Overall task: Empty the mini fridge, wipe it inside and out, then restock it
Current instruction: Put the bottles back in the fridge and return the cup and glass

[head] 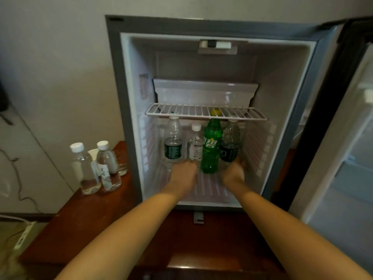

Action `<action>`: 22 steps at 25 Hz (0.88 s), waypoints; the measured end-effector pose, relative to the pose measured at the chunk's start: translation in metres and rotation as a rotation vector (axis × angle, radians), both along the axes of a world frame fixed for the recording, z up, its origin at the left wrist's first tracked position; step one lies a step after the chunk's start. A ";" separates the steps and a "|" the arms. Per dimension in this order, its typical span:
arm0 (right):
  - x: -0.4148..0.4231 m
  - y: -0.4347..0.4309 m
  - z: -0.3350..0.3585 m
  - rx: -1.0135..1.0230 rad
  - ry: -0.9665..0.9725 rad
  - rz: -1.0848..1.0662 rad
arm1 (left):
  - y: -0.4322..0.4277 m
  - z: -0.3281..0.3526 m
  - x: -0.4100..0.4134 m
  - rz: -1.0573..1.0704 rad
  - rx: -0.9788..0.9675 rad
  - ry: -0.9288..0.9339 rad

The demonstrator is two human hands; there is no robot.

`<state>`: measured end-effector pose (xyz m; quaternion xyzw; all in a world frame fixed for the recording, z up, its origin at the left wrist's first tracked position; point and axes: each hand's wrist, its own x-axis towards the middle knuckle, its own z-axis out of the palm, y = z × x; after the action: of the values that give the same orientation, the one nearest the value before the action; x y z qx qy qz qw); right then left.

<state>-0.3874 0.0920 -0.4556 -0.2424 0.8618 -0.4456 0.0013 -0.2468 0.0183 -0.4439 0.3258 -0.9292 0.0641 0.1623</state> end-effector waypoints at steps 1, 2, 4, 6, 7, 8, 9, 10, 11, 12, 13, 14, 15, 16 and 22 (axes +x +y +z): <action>0.008 0.007 -0.001 0.062 0.075 0.022 | 0.003 0.005 0.011 0.021 -0.037 -0.046; 0.023 0.016 0.006 0.103 0.101 0.103 | 0.009 0.010 0.025 0.043 -0.057 -0.081; 0.048 0.032 0.019 0.147 0.223 0.334 | 0.021 0.019 0.048 0.084 -0.034 -0.125; 0.080 0.047 0.034 0.272 0.399 0.519 | 0.034 0.027 0.071 0.136 0.024 -0.147; 0.099 0.052 0.039 0.338 0.515 0.637 | 0.042 0.029 0.087 0.157 0.025 -0.141; 0.120 0.057 0.043 0.406 0.629 0.745 | 0.048 0.029 0.102 0.172 0.003 -0.128; 0.139 0.058 0.043 0.478 0.738 0.845 | 0.052 0.027 0.118 0.187 -0.016 -0.113; 0.158 0.060 0.043 0.541 0.834 0.922 | 0.056 0.026 0.136 0.210 -0.014 -0.105; 0.177 0.062 0.042 0.581 0.890 0.972 | 0.059 0.023 0.153 0.238 0.007 -0.100; 0.195 0.061 0.040 0.600 0.916 1.000 | 0.061 0.020 0.174 0.274 0.028 -0.091; 0.211 0.059 0.038 0.608 0.928 1.013 | 0.061 0.017 0.193 0.307 0.044 -0.084; 0.226 0.056 0.037 0.606 0.921 1.025 | 0.059 0.013 0.212 0.340 0.055 -0.075; 0.239 0.051 0.036 0.605 0.911 1.034 | 0.057 0.009 0.232 0.378 0.066 -0.065; 0.250 0.045 0.035 0.589 0.907 1.037 | 0.051 0.007 0.251 0.416 0.080 -0.054; 0.283 -0.002 0.026 0.480 0.833 1.111 | -0.022 -0.013 0.320 0.568 0.288 0.170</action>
<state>-0.1044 0.0904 -0.4296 -0.7858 0.6147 -0.0489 -0.0477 0.0735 -0.0033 -0.4569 0.5956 -0.7839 -0.0525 0.1673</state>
